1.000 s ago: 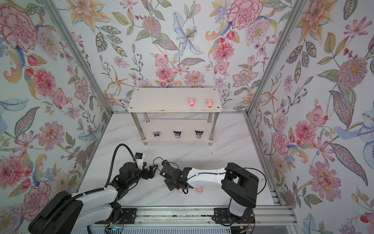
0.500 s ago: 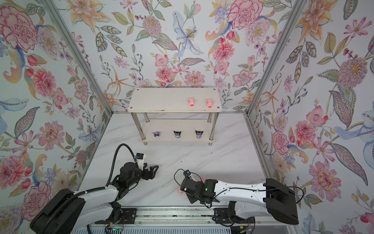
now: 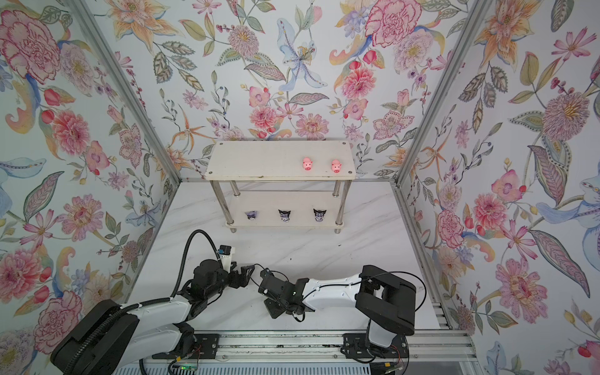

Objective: Place and organize the plastic toys onto the shelf
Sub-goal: 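Close the right gripper on a pink pig on the table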

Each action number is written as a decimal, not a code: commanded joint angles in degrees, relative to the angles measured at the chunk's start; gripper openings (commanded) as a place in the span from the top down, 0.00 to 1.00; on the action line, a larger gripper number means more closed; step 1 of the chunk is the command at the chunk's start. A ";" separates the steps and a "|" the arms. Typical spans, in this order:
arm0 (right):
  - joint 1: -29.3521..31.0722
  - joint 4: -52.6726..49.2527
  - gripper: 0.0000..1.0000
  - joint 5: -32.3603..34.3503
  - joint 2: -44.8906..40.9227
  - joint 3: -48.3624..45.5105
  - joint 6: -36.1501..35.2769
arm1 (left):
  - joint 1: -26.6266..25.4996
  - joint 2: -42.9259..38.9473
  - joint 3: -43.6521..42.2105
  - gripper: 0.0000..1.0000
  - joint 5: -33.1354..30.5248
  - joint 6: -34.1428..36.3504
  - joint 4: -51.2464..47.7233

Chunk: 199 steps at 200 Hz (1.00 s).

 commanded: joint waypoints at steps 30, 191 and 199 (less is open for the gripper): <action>-5.06 -0.38 0.89 -1.01 -10.24 -1.31 -5.24 | 0.68 -0.75 1.30 0.07 -1.08 1.17 -0.15; -0.17 1.45 0.52 7.47 -6.28 -7.01 -4.68 | 0.72 0.14 1.37 0.07 -0.72 0.83 0.18; -0.08 1.67 0.53 8.36 -6.12 -6.82 -4.27 | 0.80 0.24 1.43 0.07 -0.63 0.81 0.07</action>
